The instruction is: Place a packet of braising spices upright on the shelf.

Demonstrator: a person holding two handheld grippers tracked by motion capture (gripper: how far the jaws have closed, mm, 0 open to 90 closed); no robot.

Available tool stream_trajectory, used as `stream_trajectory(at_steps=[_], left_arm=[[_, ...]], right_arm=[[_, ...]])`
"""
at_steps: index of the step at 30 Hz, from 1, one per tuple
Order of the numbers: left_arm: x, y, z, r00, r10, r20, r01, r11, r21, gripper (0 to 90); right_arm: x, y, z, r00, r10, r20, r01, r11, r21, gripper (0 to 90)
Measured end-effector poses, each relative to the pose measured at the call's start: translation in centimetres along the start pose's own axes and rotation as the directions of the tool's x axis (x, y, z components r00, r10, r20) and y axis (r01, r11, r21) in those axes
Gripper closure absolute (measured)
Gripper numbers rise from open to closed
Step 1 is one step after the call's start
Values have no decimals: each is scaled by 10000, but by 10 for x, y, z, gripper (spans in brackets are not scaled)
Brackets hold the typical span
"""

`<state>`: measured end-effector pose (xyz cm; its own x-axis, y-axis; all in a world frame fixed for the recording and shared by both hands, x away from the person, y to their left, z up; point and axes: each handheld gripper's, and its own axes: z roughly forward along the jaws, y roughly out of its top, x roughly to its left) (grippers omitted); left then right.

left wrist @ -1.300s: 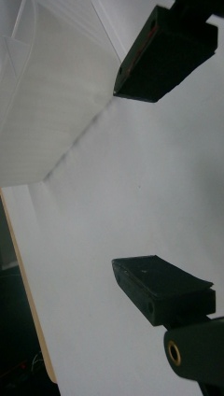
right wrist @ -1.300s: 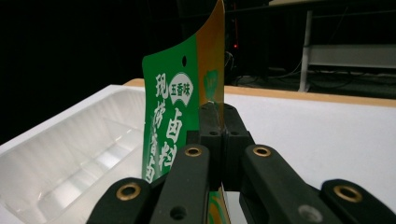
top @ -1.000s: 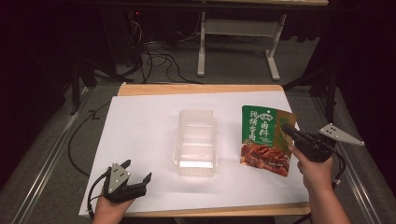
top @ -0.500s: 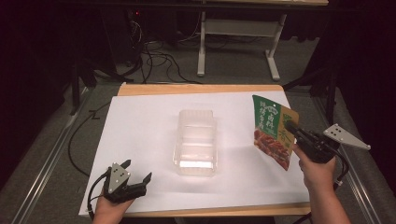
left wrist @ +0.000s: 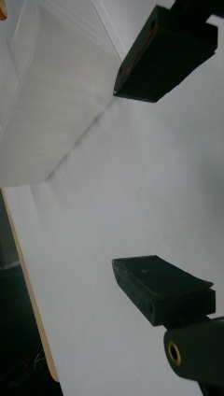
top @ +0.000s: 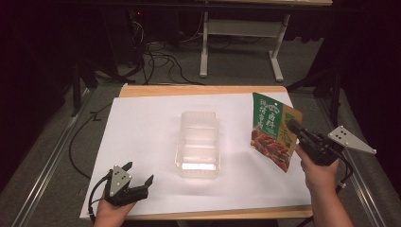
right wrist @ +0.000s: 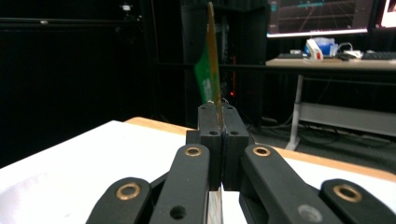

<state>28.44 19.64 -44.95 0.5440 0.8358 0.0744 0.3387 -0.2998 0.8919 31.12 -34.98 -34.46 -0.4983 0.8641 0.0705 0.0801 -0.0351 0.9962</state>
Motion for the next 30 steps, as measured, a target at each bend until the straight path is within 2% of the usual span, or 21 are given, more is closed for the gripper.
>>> stream_trajectory(at_steps=[11,21,30], left_arm=[[0,0,-1,10000,36,-24,-36,10000,-7,152],[1,0,-1,10000,35,-12,-35,10000,-56,152],[1,0,-1,10000,21,-13,-21,10000,-44,152]], right_arm=[[25,8,11,9976,-201,-663,181,9994,-297,900],[50,16,21,9898,-371,-1375,305,9983,-504,900],[63,22,30,9826,-376,-1819,259,9975,-659,900]])
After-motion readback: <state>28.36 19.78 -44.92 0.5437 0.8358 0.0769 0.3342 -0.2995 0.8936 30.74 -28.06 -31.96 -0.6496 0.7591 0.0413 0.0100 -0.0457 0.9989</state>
